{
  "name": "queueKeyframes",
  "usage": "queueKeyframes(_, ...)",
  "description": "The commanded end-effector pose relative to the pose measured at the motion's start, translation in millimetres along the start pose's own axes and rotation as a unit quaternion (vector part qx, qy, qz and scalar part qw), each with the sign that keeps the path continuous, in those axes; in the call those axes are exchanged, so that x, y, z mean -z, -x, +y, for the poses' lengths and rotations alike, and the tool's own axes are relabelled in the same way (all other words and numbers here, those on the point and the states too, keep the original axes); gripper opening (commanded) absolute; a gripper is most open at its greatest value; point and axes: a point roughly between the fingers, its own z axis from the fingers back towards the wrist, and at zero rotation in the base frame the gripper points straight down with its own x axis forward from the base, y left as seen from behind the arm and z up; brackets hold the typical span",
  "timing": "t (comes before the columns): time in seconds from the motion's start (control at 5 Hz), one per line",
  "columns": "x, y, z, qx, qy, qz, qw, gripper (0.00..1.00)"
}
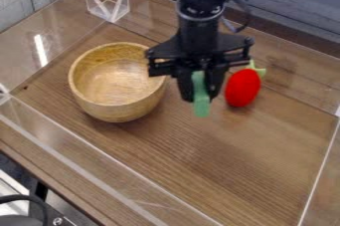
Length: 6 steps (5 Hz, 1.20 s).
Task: Put the green block in the brown bowl
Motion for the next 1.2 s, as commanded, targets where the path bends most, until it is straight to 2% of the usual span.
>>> queueKeyframes(0.0,-18.7,-11.2,-13,0.025,0.025,-0.014,0.9993,0.00)
queueKeyframes(0.4,-17.8,-22.3,-5,-0.014,0.024,-0.025,0.9993,0.00)
queueKeyframes(0.8,-31.1,-24.0,-6,-0.007,0.026,-0.027,0.9993,0.00)
queueKeyframes(1.0,-34.7,-35.2,6,-0.022,0.024,-0.031,0.9990,0.00)
